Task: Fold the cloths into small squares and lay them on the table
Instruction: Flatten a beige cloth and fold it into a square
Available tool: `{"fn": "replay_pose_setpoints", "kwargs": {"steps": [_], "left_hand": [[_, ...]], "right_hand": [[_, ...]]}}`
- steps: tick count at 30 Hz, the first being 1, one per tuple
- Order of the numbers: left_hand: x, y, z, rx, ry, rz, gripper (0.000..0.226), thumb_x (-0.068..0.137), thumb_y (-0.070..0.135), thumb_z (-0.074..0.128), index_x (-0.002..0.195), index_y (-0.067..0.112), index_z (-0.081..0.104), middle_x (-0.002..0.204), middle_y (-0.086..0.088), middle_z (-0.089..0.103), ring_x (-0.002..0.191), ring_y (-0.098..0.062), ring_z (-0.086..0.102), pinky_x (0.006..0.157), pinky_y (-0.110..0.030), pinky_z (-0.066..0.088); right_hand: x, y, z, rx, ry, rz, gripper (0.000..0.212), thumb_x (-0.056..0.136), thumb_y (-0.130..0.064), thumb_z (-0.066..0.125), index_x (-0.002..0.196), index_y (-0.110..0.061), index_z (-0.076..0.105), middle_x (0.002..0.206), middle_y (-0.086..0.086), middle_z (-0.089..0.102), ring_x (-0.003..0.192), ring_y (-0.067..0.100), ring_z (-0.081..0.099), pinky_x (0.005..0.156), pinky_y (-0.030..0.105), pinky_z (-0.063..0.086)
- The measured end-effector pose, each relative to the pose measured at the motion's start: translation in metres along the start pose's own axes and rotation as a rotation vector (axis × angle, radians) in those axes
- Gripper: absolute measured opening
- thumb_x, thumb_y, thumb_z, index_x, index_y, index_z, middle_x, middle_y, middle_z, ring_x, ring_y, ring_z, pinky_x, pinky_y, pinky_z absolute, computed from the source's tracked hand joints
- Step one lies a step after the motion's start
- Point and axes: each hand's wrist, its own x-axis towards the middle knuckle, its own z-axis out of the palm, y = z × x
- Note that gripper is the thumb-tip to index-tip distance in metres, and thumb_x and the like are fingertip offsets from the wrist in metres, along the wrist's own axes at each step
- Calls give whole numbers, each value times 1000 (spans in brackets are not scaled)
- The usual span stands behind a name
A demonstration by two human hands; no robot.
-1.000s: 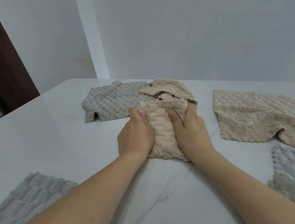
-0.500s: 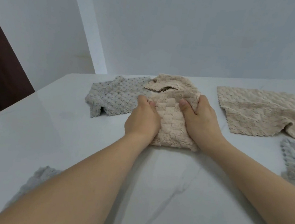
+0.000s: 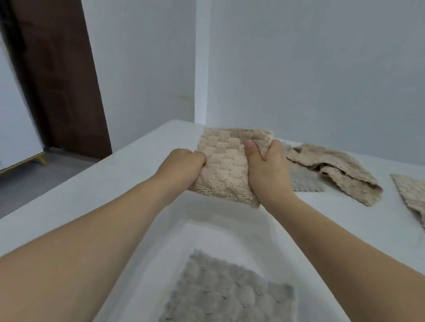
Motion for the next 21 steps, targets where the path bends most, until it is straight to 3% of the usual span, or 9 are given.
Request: {"fn": "replay_pose_setpoints", "kwargs": {"steps": [2,5,7,11,15,19,21], "left_hand": [[11,-29,-33,2,40,9,22,93,24,51,75,12,50,68,-3,50,55,-17,46,47,-23,32],[31,-71,-78,8,146,12,22,93,30,55,81,11,55,72,-5,54,62,-20,50,60,-29,38],[47,-97,-101,-9,229,-4,25,92,31,58,78,11,54,68,-2,54,60,-19,50,60,-29,38],[82,-139,-126,20,346,-24,26,89,31,65,79,8,58,71,-1,55,64,-18,49,57,-30,36],[120,-156,-140,162,405,16,26,89,35,62,83,10,62,84,-3,62,81,-24,56,72,-35,45],[149,-175,-145,357,369,-17,29,89,45,55,79,18,56,90,-1,64,88,-26,58,79,-38,47],[156,-179,-142,426,352,-40,31,90,49,49,83,19,51,93,0,61,90,-27,57,78,-38,45]], "right_hand": [[2,-11,41,34,-77,16,36,97,-47,46,103,-12,47,90,0,56,76,11,53,58,25,40],[10,-22,102,56,-222,133,44,93,-53,46,111,-13,49,101,5,60,89,23,61,68,36,52],[16,-24,137,35,-333,193,41,93,-47,48,111,-11,50,104,9,61,87,28,63,68,41,57],[33,-20,190,-131,-452,130,38,93,-38,54,118,-9,50,114,7,59,101,25,58,90,44,51],[56,-17,226,-234,-484,107,45,96,-38,52,126,-6,42,114,6,52,96,21,49,78,32,40],[60,-15,252,-438,-448,23,37,101,-32,41,125,-3,39,123,12,54,101,28,53,79,33,38],[56,-7,263,-574,-376,-48,29,101,-28,35,117,-5,39,113,12,60,90,31,55,76,36,39]]}}
